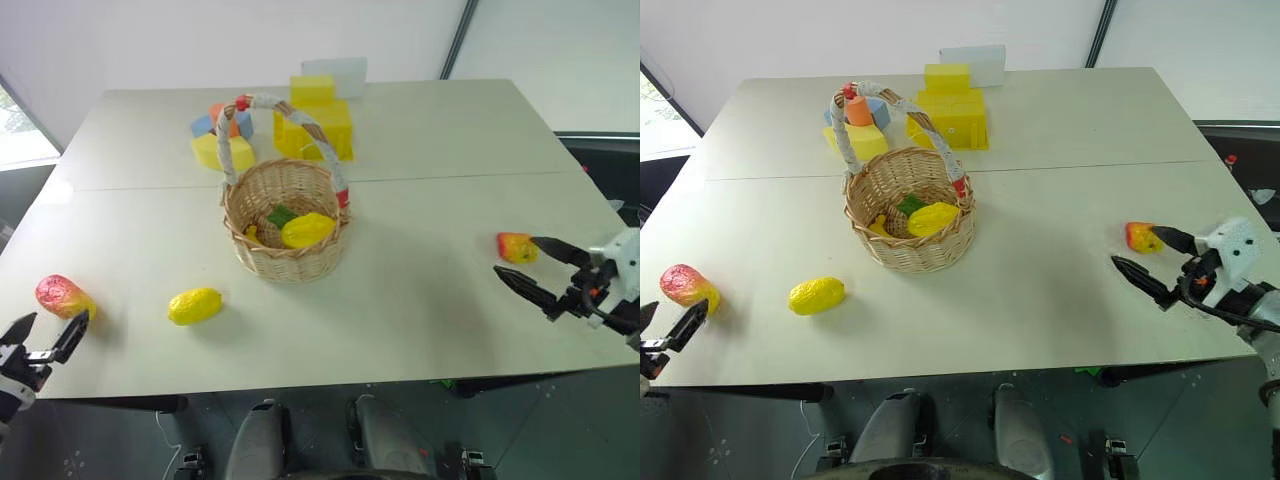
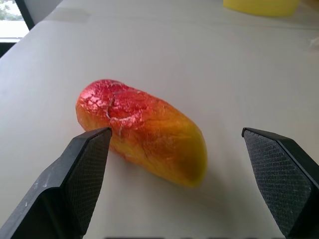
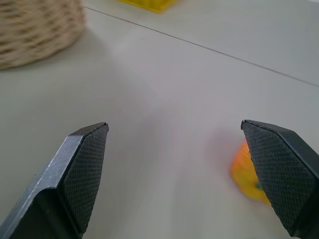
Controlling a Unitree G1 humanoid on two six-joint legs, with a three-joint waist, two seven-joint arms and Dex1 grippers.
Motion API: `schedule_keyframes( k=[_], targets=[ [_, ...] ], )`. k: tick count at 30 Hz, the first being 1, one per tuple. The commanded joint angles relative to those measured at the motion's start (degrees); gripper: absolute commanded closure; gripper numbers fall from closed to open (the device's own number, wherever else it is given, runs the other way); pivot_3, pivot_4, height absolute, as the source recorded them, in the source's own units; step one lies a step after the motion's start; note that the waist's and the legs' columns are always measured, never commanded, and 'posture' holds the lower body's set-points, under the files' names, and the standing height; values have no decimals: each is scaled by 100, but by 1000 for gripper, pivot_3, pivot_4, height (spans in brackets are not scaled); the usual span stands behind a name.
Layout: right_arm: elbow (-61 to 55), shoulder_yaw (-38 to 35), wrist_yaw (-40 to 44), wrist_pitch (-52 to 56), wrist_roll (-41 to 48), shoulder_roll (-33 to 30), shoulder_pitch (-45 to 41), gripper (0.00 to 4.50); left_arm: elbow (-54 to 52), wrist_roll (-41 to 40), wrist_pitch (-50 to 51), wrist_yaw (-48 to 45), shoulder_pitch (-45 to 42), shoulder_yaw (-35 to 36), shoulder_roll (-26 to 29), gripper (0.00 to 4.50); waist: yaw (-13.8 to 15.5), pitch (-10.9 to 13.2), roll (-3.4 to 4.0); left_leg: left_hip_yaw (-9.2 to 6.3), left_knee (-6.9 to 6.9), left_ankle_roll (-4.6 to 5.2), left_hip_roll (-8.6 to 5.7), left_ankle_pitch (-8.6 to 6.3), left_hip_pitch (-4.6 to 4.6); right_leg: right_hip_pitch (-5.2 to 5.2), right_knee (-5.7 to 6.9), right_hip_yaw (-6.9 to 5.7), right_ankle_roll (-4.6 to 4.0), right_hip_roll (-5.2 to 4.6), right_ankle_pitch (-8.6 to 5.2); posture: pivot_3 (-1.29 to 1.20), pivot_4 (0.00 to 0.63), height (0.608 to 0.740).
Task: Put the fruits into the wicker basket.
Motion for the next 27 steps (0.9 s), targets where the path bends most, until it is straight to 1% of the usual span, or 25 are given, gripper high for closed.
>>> schedule_keyframes(
  k=[1,4,6,9,12,14,15,18,20,24,27],
  targets=[
    [-827,253,4,329,508,-118,-378,48,-146,-93,68,223,-151,132,96,0,1,-2,-4,0,0,0,0,0,1,0,1,0,1,0,0,0,150,740],
    [-1510,1054,-49,563,811,4,-1088,48,-103,333,164,864,-488,-72,134,0,-4,-2,-8,-3,0,0,0,0,1,0,4,-1,2,1,1,0,150,740],
    [-1651,1537,-96,610,829,171,-1556,48,-114,455,358,1290,-721,-153,127,0,3,-2,-9,-4,1,0,0,0,4,-1,9,-2,10,2,6,0,150,740],
    [-1539,2318,-30,541,622,504,-2214,48,-359,704,738,1998,-1126,-420,75,0,11,-10,-28,-12,1,0,-2,0,3,0,13,-8,22,4,12,0,150,740],
    [-1363,2837,38,390,402,807,-2596,48,-604,761,1162,2514,-1413,-556,25,0,22,-16,-38,-22,1,0,-9,0,-5,-1,13,-13,23,-5,14,0,150,740],
    [-1238,3397,183,200,44,1027,-2898,48,-844,913,1725,3018,-1645,-683,83,0,13,-16,-39,-22,1,-1,-11,0,-8,-3,13,-15,24,-19,15,0,150,740],
    [-1189,3553,236,128,-79,1089,-2983,48,-931,948,1951,3191,-1726,-712,98,0,10,-16,-39,-22,1,-1,-11,0,-8,-4,14,-15,24,-20,15,0,150,740],
    [-1072,3854,414,-31,-272,1237,-3178,48,-1141,1177,2654,3661,-1955,-781,188,0,0,-16,-39,-23,1,-1,-11,0,-8,-10,21,-17,25,-20,16,0,150,740],
    [-977,3995,526,-159,-398,1299,-3296,48,-1201,1104,3310,3967,-2240,-690,157,0,4,-16,-39,-23,1,-1,-11,0,-8,-10,21,-17,25,-20,16,0,150,740],
    [-834,4105,660,-315,-526,1405,-3388,48,-1229,917,4608,4423,-2988,-258,15,0,7,-16,-40,-26,1,-3,-12,1,-8,-9,25,-21,25,-19,17,0,150,740],
    [-777,4116,695,-374,-575,1436,-3371,48,-1144,1031,5459,4604,-3457,-105,63,0,7,-16,-41,-27,1,-3,-14,1,-9,-11,26,-27,25,-19,17,0,150,740]
  ],
)
